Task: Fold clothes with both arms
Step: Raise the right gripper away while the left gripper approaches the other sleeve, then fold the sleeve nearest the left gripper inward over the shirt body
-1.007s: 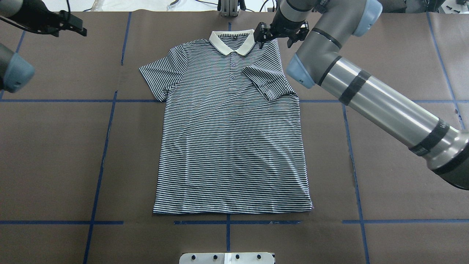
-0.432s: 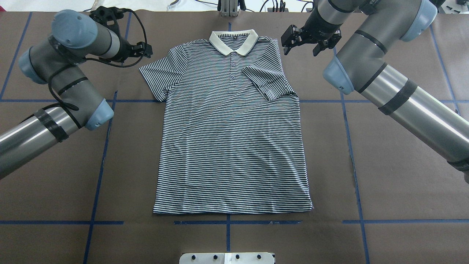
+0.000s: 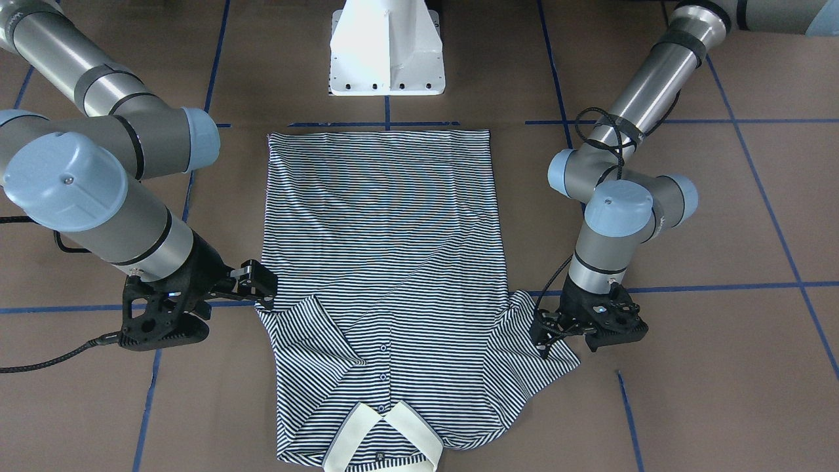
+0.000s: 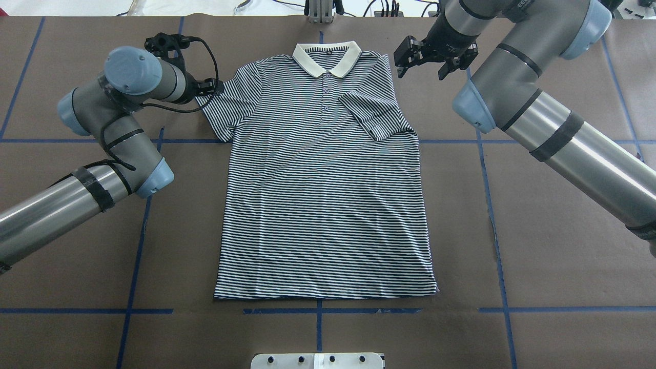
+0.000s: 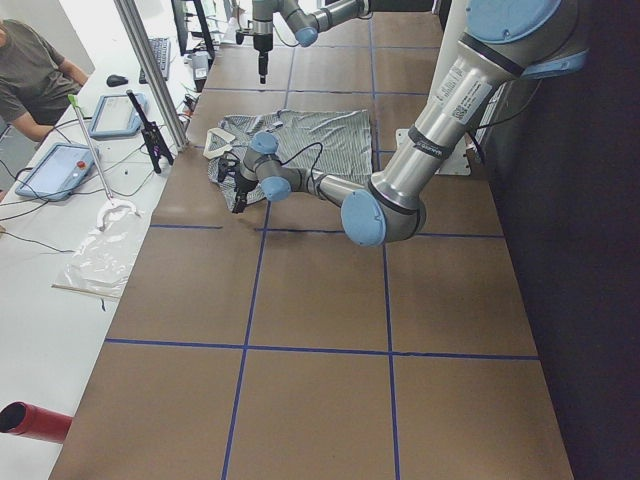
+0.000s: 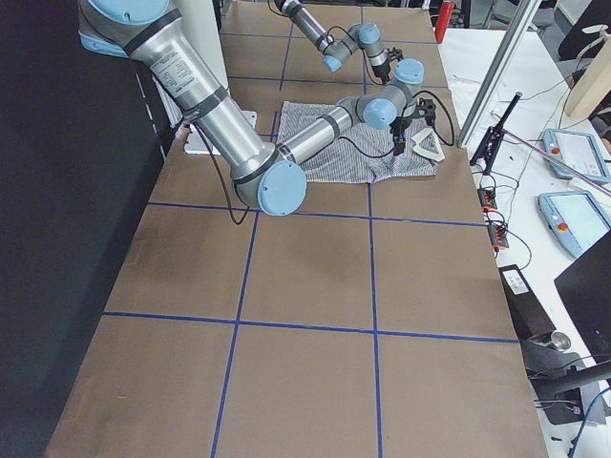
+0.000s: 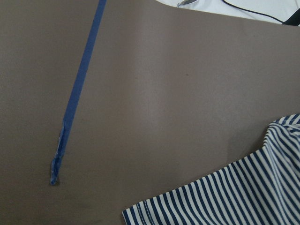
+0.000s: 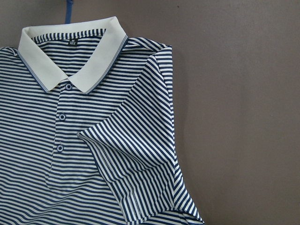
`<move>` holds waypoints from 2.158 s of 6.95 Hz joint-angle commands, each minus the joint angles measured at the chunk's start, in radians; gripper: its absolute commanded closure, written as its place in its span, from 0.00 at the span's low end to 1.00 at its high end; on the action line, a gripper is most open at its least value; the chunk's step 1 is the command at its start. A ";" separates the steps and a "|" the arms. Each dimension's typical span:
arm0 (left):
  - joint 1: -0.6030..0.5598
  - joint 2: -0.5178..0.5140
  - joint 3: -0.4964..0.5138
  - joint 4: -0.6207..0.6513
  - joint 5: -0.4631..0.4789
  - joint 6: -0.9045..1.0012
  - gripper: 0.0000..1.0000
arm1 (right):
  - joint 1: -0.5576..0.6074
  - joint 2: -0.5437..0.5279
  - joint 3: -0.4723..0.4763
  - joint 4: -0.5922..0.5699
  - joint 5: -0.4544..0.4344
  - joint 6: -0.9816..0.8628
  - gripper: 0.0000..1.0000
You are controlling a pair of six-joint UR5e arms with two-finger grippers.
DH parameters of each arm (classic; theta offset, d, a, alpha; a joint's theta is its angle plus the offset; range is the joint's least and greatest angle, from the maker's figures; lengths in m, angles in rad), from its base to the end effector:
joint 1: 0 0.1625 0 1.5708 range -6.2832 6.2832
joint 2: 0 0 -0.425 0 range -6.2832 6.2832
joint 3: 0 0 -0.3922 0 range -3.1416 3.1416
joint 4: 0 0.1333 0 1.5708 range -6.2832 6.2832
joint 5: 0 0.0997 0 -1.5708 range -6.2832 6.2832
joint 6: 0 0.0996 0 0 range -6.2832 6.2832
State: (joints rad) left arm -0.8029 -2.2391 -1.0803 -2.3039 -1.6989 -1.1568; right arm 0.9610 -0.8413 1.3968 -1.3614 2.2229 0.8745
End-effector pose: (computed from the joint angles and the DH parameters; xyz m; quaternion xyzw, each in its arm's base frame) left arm 0.4610 -0.6510 0.4085 0.2037 0.3930 -0.1455 0.8848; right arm -0.3659 -0.6510 0.2606 0.0597 -0.4580 -0.0025 0.8870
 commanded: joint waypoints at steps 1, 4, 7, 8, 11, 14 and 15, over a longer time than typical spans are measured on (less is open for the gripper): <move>0.005 -0.022 0.034 -0.003 0.005 0.005 0.19 | -0.001 0.001 -0.001 0.002 0.000 0.006 0.00; 0.004 -0.024 0.033 -0.003 0.004 0.026 1.00 | -0.001 0.001 -0.002 0.001 0.000 0.006 0.00; 0.002 -0.085 0.023 0.023 -0.005 0.019 1.00 | -0.001 0.001 -0.018 0.001 -0.011 0.003 0.00; 0.001 -0.126 0.020 0.076 -0.007 0.016 1.00 | -0.001 -0.001 -0.024 0.001 -0.011 0.003 0.00; 0.036 -0.305 0.066 0.199 -0.005 -0.214 1.00 | -0.001 -0.004 -0.036 0.002 -0.012 -0.003 0.00; 0.089 -0.324 0.115 0.132 0.004 -0.281 0.28 | -0.001 -0.013 -0.039 0.004 -0.012 -0.005 0.00; 0.106 -0.324 0.114 0.121 0.004 -0.276 0.00 | -0.002 -0.013 -0.041 0.004 -0.022 -0.005 0.00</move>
State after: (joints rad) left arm -0.7169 -2.5631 -0.9707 -2.1575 -1.6963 -1.4310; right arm 0.9595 -0.8535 1.3578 -1.3577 2.2083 0.8699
